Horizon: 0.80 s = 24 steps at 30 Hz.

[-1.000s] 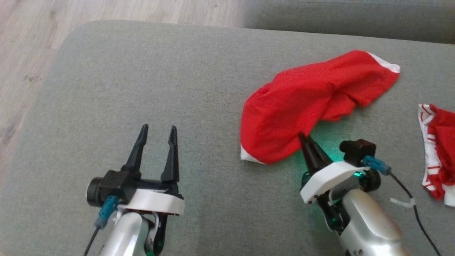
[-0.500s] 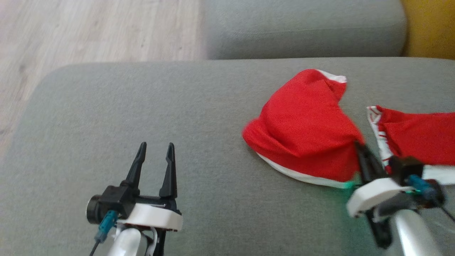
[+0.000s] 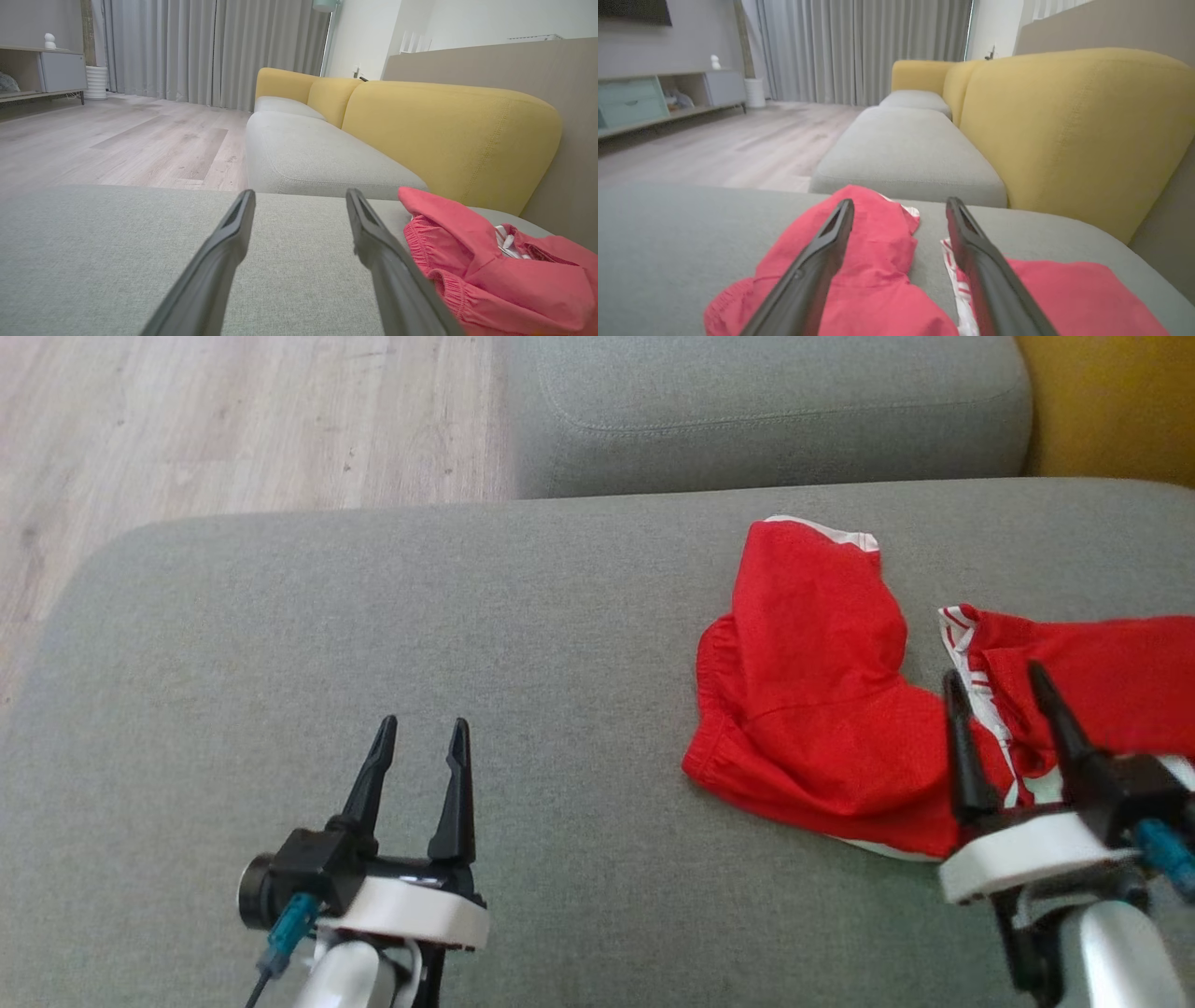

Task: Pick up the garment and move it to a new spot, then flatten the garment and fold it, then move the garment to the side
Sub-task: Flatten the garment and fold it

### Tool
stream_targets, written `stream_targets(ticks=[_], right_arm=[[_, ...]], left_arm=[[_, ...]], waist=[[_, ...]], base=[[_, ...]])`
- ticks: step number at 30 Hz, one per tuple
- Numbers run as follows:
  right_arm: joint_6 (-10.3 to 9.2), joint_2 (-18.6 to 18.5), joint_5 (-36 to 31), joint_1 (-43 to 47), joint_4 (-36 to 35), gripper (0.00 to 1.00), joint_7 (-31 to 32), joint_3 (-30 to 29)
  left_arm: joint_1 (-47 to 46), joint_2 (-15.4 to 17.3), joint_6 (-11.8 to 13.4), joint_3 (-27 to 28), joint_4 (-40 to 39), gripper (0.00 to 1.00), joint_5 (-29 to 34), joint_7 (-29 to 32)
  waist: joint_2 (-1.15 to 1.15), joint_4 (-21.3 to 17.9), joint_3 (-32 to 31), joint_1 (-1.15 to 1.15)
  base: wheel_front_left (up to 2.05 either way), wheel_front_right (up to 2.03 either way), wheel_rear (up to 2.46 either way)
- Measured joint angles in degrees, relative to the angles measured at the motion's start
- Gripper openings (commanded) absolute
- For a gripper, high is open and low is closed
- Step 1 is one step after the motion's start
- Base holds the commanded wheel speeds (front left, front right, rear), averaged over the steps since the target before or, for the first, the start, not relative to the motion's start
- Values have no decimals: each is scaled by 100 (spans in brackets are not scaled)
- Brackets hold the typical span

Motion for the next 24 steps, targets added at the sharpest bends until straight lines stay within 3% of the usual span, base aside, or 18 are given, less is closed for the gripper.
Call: stream_targets(ticks=[7,11,24], right_arm=[[0,2,370,252,-64,100,-599,1015],[0,-1,443,259,116,100,-670,1294],[0,-18,958,-910,2057,100,194,2011]], left_arm=[[-2,1,0,-53,2,100,0,0],[-40,0,-2,-101,4,100,0,1],[-349,-1,0,-297,100,100,-68,0]], waist=[[0,23,95,0],[0,80,187,0],[0,443,557,0]], base=[[0,0,0],[0,0,0],[0,0,0]])
